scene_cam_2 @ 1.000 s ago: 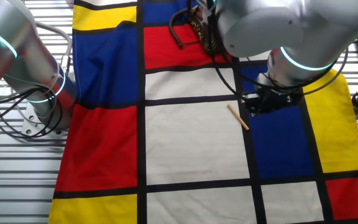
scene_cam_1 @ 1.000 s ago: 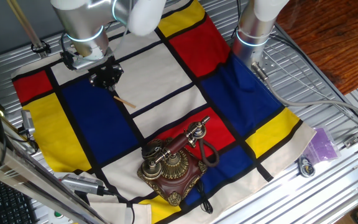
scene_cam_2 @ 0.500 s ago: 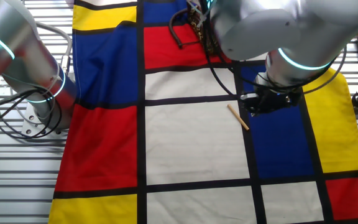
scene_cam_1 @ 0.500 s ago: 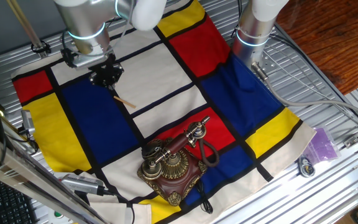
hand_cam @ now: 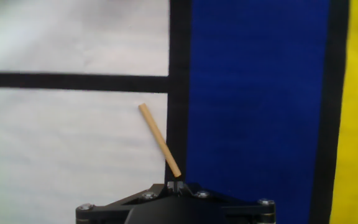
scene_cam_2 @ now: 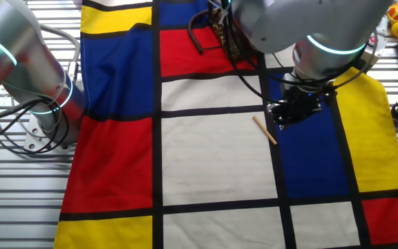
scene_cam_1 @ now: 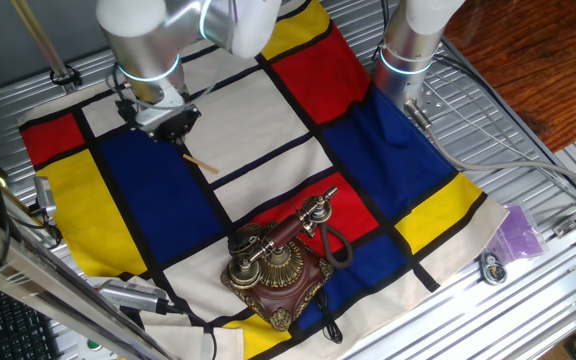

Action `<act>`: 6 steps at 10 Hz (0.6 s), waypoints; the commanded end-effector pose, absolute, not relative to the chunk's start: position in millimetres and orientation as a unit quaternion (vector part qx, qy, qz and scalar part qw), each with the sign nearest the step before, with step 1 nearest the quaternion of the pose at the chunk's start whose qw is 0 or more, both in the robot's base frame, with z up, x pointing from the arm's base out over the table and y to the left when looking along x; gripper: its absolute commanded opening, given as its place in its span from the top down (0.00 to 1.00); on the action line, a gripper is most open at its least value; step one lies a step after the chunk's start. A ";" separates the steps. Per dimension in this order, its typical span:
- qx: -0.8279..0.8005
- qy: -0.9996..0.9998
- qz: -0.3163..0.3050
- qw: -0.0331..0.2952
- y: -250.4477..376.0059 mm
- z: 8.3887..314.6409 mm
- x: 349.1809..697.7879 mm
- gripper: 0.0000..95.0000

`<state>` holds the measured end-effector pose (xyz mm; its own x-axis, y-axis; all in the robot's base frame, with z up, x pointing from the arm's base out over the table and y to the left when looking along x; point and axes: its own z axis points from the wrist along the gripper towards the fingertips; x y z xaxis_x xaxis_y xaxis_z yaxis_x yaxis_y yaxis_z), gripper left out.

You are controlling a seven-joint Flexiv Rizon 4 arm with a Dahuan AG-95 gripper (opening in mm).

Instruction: Dial a number on an old rotary phone

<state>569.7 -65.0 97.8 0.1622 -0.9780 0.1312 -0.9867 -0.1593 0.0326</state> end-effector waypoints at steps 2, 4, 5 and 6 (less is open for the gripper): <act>0.778 -0.625 0.042 0.043 -69.7 78.0 572.4 0.80; 0.786 -0.616 0.039 0.034 -71.2 64.3 575.7 0.80; 0.786 -0.616 0.043 0.030 -66.9 57.8 574.2 0.80; 0.786 -0.616 0.052 0.028 -61.5 52.1 571.2 0.80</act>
